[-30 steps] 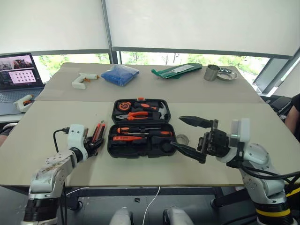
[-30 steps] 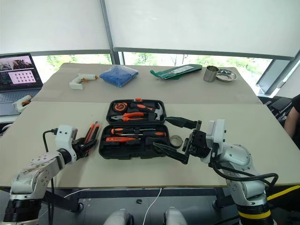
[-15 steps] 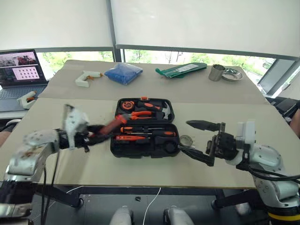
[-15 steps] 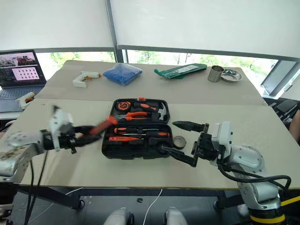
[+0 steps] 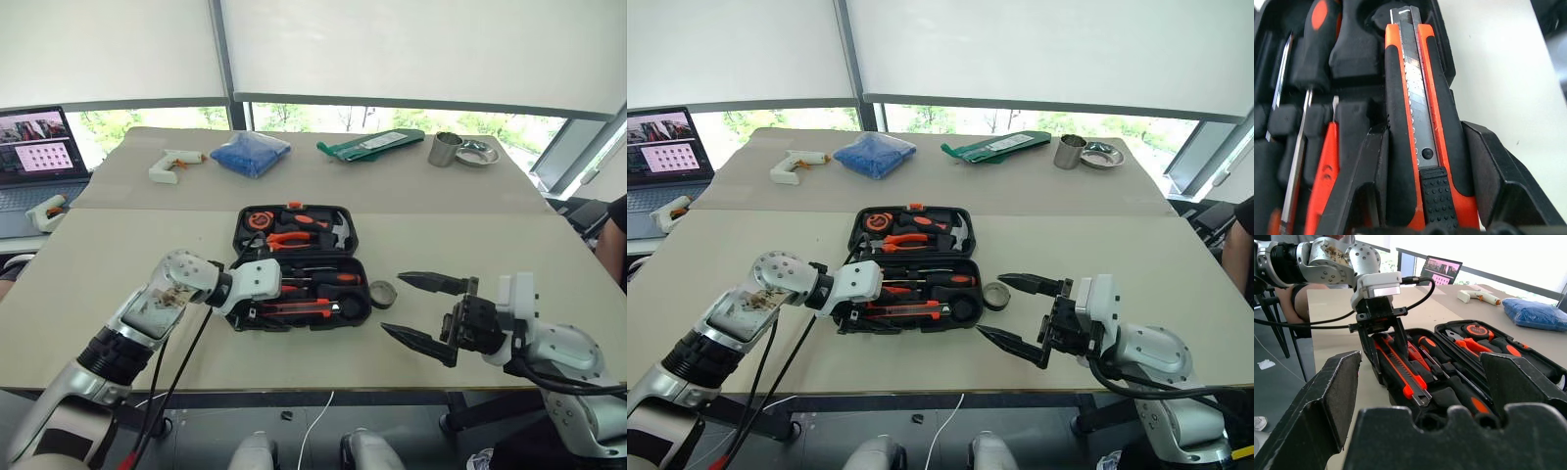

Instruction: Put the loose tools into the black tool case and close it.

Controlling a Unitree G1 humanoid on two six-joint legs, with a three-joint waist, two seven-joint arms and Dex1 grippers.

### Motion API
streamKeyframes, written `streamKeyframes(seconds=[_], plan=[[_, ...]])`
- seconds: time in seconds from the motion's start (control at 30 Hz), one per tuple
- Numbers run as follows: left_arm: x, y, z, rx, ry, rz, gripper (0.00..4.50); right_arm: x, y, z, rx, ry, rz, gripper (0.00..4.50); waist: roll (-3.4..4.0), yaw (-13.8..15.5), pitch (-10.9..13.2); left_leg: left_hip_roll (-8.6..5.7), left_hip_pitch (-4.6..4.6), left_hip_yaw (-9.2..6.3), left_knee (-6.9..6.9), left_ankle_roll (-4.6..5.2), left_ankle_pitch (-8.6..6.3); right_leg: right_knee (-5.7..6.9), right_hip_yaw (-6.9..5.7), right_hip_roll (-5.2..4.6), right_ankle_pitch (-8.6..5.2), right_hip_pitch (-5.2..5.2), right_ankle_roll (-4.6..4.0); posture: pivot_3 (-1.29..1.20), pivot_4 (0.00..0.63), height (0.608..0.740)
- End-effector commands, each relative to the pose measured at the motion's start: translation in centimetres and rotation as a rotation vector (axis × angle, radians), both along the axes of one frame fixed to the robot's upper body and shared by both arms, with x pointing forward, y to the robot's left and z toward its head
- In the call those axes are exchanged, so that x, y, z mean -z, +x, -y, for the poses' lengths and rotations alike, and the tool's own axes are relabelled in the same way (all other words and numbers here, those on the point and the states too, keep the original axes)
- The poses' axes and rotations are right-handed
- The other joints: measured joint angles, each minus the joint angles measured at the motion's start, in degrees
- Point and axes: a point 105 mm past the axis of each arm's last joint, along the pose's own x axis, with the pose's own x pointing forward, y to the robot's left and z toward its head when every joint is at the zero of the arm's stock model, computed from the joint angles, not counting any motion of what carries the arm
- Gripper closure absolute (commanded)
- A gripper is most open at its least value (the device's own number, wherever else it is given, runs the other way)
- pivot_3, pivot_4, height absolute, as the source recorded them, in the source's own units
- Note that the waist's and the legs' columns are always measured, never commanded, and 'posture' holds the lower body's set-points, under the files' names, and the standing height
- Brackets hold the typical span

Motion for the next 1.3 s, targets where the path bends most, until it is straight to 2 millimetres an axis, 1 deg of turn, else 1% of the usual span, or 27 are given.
streamKeyframes(seconds=[0.03,0.1,0.17,0.3,0.37,0.5,0.57,0.63,0.83,1.13,1.27,1.3], plan=[[1.1,0.5,-1.2,-0.035,0.071,-0.008,2.76,-1.1,-0.3,0.0,0.011,0.011,0.065,0.00,0.00,-0.03,0.00,0.00,0.05,0.00,0.00,0.00,0.00,0.01,0.00,0.00,-0.01,0.03,-0.01,0.00,0.150,0.740],[0.8,0.9,-1.3,-0.052,0.060,-0.012,2.76,-1.1,-0.3,0.1,0.015,0.013,0.065,0.00,0.00,-0.07,0.00,0.02,0.12,0.01,-0.01,0.00,0.00,0.08,0.02,0.01,-0.19,0.05,-0.31,0.00,0.150,0.740],[0.3,1.2,-1.2,-0.066,0.029,-0.018,2.76,-1.1,-0.3,0.2,0.016,0.014,0.065,0.00,0.00,-0.09,0.00,0.02,0.17,0.01,-0.01,0.00,0.00,0.15,0.04,0.03,-0.20,0.05,-0.33,0.00,0.150,0.740],[-1.7,1.6,-0.7,-0.072,-0.065,-0.068,2.76,-1.2,-0.1,0.4,0.026,0.026,0.064,0.00,0.00,-0.07,0.00,0.01,0.17,0.01,0.01,0.00,0.01,0.19,0.06,0.04,-0.15,0.04,-0.24,0.00,0.150,0.740],[-2.0,1.5,-0.8,-0.052,-0.056,-0.064,2.76,-1.2,-0.1,0.5,0.028,0.028,0.063,0.00,0.00,-0.09,0.00,0.01,0.12,0.01,0.01,0.00,0.01,0.18,0.06,0.04,-0.14,0.01,-0.22,0.00,0.150,0.740],[-1.1,1.6,-1.8,-0.035,0.049,-0.039,2.76,-1.1,0.0,0.6,0.030,0.027,0.060,0.00,0.00,-0.07,0.00,0.00,0.07,0.01,-0.02,0.01,0.00,0.12,0.06,0.04,-0.03,-0.03,-0.02,0.00,0.150,0.740],[-0.9,2.0,-1.9,-0.056,0.062,-0.020,2.76,-1.1,0.0,0.6,0.031,0.028,0.060,0.00,0.00,0.08,0.00,-0.01,0.04,0.01,-0.02,0.03,-0.01,0.10,0.06,0.03,-0.04,-0.04,-0.01,0.00,0.150,0.740],[-0.8,2.1,-1.8,-0.055,0.061,-0.014,2.76,-1.1,0.0,0.6,0.032,0.028,0.061,0.00,-0.01,0.26,0.01,-0.01,-0.01,0.01,-0.01,0.04,-0.02,0.09,0.05,0.02,-0.04,-0.05,0.00,0.00,0.150,0.740],[-0.6,1.7,-0.6,-0.011,0.043,-0.025,2.76,-1.0,0.0,0.6,0.034,0.027,0.061,0.00,0.00,0.61,0.00,-0.03,-0.02,0.00,0.02,0.04,-0.02,0.09,0.04,0.00,-0.04,-0.04,0.01,0.00,0.150,0.740],[-0.1,1.6,-0.1,0.030,0.055,-0.027,2.76,-0.8,0.1,0.5,0.027,0.027,0.056,0.00,0.00,0.83,0.00,-0.10,-0.06,-0.03,0.07,0.04,-0.01,0.09,0.04,-0.05,-0.04,-0.02,0.03,0.00,0.150,0.740],[0.5,1.1,0.4,0.060,0.043,-0.080,2.76,-0.6,0.1,0.3,0.021,0.027,0.050,0.00,0.00,1.10,0.00,-0.13,-0.08,-0.06,0.10,0.04,-0.01,0.08,0.04,-0.06,-0.04,-0.01,0.04,0.00,0.150,0.740],[0.4,1.4,0.6,0.047,0.024,-0.073,2.26,-0.5,0.1,0.3,0.020,0.027,0.048,0.00,0.00,1.14,0.00,-0.14,-0.08,-0.06,0.10,0.04,-0.01,0.08,0.04,-0.06,-0.04,0.00,0.05,0.00,0.150,0.740]])
